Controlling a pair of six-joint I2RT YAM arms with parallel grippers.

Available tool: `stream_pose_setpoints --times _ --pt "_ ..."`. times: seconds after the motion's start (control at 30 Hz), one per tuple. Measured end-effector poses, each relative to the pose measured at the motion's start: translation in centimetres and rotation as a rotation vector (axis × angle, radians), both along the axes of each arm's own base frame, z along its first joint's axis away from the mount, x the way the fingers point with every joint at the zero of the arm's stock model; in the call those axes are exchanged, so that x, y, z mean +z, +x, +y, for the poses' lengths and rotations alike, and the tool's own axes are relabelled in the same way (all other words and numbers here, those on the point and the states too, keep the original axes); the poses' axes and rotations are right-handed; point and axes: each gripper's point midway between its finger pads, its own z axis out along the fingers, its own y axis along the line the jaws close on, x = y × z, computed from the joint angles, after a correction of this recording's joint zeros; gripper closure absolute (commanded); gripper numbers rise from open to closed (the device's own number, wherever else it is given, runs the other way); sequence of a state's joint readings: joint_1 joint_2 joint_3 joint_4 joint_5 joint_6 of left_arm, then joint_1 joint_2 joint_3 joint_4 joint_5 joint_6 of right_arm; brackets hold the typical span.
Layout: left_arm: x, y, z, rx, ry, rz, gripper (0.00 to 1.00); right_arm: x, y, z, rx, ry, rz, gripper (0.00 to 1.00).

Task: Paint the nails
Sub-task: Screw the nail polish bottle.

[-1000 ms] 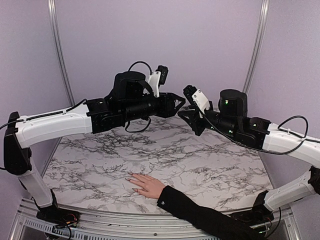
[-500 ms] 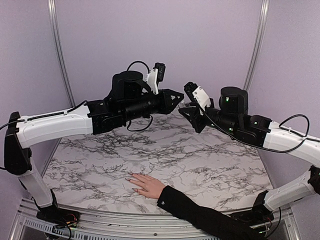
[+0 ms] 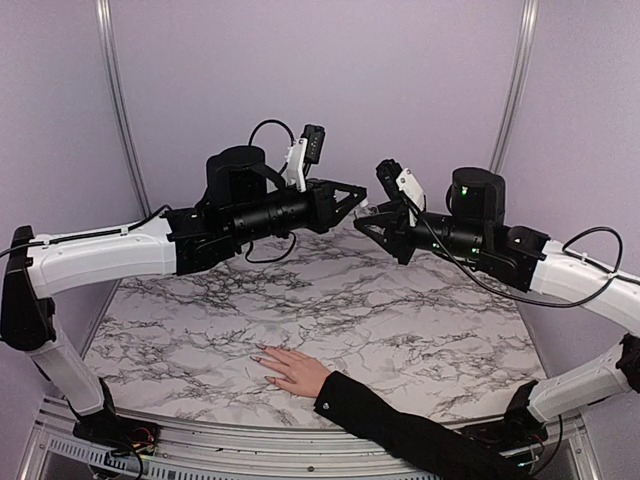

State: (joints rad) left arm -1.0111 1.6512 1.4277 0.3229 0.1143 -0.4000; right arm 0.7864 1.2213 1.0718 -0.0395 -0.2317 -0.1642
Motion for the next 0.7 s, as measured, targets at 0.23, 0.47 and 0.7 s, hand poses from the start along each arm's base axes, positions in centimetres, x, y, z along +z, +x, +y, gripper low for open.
stream_pose_setpoints --times 0.23,0.47,0.7 --pt "2.5 -3.8 0.5 -0.208 -0.021 -0.159 1.00 2.6 -4.0 0.9 0.237 0.088 0.014 1.00" --pt "5.2 -7.9 1.1 -0.426 -0.077 -0.323 0.97 5.9 -8.6 1.5 0.494 0.171 0.037 1.00" --pt "5.8 -9.6 1.6 -0.538 -0.096 -0.367 0.81 6.1 -10.5 1.9 0.595 0.177 0.056 1.00"
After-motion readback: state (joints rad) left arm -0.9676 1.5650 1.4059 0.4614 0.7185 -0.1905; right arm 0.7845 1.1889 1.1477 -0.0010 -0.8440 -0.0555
